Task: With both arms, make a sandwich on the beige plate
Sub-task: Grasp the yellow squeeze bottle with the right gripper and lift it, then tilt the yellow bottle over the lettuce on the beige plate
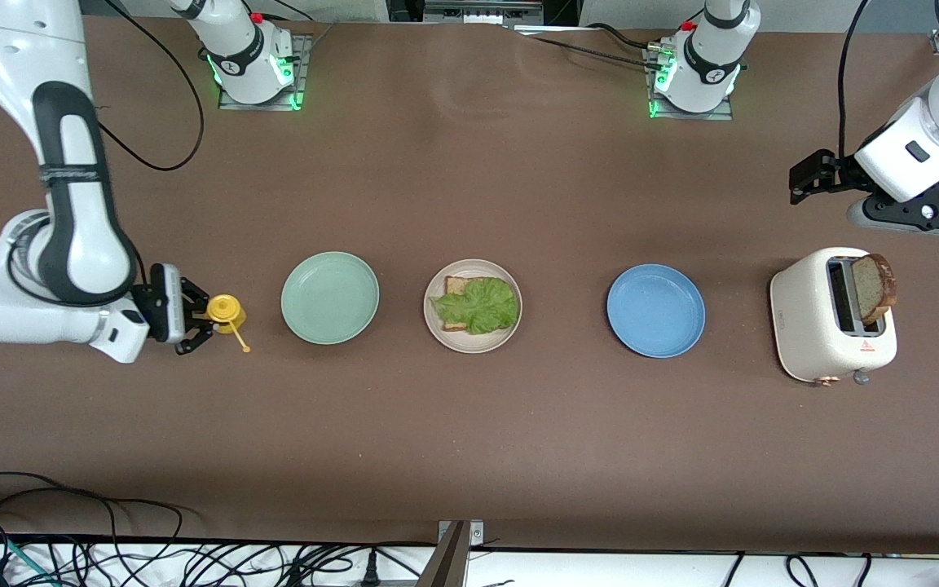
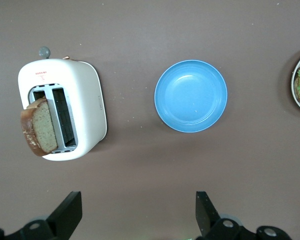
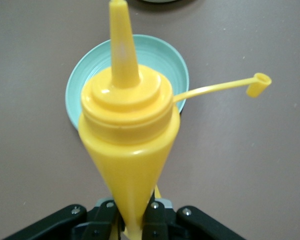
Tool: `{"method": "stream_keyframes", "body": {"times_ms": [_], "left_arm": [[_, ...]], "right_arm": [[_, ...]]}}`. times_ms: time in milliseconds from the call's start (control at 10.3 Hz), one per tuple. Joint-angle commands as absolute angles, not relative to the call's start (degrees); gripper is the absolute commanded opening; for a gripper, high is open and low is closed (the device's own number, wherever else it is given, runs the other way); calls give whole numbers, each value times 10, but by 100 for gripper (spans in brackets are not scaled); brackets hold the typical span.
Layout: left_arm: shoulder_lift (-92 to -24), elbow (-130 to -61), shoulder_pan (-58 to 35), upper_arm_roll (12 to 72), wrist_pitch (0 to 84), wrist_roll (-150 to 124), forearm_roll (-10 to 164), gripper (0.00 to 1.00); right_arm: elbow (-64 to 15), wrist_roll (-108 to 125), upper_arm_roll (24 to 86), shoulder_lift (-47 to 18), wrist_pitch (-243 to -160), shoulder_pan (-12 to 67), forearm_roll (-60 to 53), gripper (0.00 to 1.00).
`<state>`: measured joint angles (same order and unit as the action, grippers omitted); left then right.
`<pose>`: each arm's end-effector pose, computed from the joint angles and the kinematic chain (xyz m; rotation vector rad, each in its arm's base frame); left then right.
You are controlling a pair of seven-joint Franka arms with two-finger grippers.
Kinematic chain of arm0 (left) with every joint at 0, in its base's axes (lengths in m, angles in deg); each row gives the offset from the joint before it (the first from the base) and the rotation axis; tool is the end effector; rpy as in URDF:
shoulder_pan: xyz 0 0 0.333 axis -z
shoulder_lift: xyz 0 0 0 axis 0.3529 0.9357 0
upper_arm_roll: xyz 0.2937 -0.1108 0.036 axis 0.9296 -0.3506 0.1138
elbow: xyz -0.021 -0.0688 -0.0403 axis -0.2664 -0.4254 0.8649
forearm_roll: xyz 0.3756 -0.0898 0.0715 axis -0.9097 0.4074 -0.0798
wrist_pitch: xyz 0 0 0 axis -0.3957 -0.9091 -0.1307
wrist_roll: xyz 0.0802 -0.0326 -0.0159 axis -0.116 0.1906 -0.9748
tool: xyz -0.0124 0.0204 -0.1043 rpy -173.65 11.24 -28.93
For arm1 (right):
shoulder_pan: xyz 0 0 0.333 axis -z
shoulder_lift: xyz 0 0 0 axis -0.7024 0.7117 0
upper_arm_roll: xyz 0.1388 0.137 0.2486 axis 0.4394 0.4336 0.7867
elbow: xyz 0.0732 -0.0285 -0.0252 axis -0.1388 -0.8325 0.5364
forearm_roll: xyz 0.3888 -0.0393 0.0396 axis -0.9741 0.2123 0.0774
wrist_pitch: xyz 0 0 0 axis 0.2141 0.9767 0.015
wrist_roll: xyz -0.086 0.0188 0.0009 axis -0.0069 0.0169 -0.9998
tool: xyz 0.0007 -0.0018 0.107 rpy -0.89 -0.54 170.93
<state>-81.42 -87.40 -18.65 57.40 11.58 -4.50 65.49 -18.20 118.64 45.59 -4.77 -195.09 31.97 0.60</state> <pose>0.5545 -0.0449 0.5886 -3.0895 0.1989 0.1865 0.6639 0.0355 0.2820 -1.7583 -2.0782 -0.2519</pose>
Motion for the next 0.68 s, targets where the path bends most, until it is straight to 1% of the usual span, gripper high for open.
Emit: {"method": "stream_keyframes", "body": {"times_ms": [0,387,580], "left_arm": [[-795,-842,-190,570,114,-38,644,100],[-792,-830,-194,572,113,-32,644,100],[-795,-829,-196,571,113,-32,644,100]], "right_arm": [[-190,1109,451,-74,-1997,251,80,0],[-190,861,453,-84,-2064,125,267,0],[-190,727,453,-82,-2073,67,352,0]]}}
